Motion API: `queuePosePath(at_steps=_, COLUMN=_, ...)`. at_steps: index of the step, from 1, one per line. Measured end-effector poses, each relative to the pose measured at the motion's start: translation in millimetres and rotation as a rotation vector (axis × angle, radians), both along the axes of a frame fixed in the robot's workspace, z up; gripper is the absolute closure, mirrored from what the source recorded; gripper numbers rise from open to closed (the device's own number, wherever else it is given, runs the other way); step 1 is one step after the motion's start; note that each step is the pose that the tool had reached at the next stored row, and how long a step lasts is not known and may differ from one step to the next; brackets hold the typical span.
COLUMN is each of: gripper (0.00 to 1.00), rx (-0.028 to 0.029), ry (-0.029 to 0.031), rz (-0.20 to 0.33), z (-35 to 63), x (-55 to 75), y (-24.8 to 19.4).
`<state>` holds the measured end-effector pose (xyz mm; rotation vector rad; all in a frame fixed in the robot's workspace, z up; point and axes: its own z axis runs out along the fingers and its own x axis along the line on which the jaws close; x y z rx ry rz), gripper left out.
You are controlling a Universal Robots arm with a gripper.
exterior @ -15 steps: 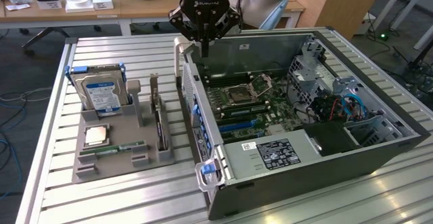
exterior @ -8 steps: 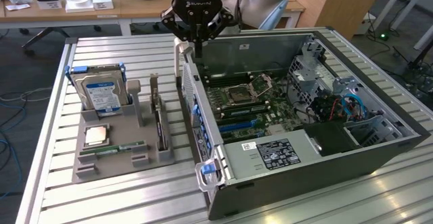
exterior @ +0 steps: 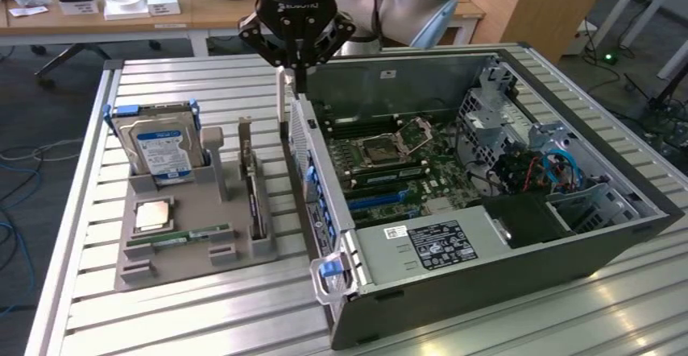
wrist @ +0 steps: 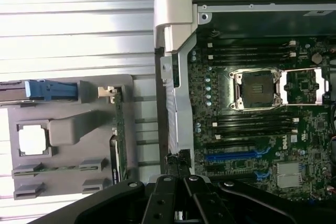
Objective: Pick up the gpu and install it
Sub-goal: 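Reach for the gpu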
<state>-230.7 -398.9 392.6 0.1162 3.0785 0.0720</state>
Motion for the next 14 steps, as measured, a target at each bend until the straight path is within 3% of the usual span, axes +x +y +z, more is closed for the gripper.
queuePosePath(at_steps=14, gripper=0.89, rx=0.0000, ry=0.0000, rz=0.000, z=-0.8, x=-33.7, y=0.0)
